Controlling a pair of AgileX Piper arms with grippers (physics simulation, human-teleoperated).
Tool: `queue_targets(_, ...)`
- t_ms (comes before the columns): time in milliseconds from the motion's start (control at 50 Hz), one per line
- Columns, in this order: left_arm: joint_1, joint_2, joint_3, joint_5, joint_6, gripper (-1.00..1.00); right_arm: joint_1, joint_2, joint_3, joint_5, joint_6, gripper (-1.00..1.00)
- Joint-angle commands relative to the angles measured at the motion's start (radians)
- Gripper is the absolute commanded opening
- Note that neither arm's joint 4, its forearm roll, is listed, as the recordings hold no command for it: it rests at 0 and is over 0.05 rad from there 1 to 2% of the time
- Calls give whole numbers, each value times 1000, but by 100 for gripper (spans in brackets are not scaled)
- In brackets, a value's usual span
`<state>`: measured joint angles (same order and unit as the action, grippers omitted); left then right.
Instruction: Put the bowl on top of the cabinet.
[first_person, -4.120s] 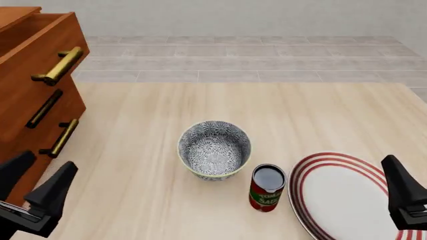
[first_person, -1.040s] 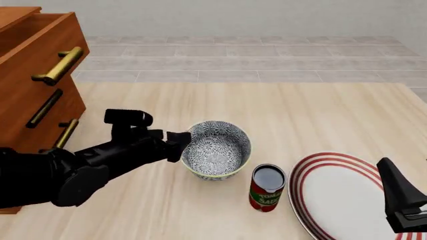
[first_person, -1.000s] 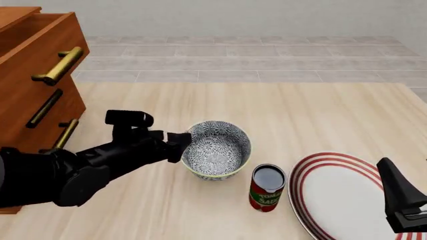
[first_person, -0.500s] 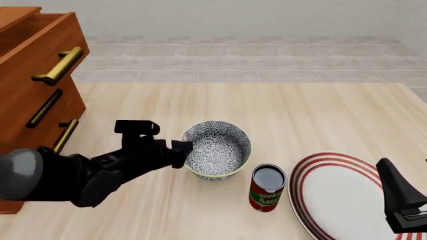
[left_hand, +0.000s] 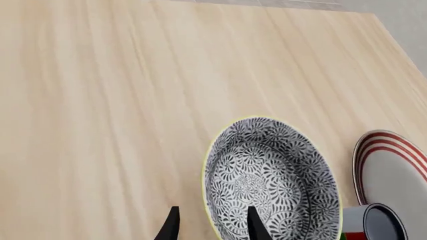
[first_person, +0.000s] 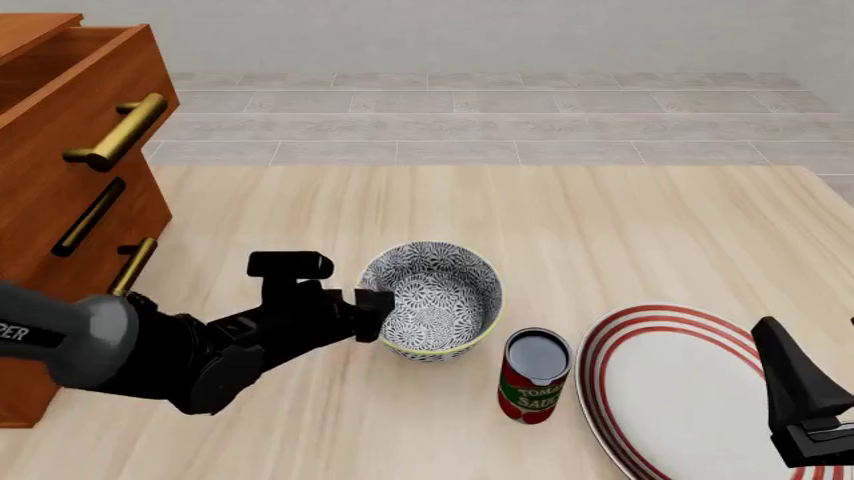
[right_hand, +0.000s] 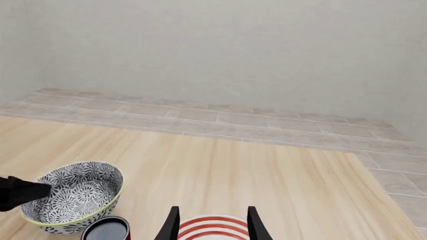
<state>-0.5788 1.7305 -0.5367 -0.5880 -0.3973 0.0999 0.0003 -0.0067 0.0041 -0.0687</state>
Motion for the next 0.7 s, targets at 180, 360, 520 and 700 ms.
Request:
queue_targets(180,-15,46,-19,-23,-22,100,-2,0,-2,1,1,100)
queue_targets(360,-6,25,-26,-3,10,-100,-5,0,-2,0,2,100)
queue_targets(520,14,26,-33,10,14,-100,-5,0,-3,0,3,100)
queue_targets(700,27,-1,-40,31,21,-100,-5,0,-4,0,5,100)
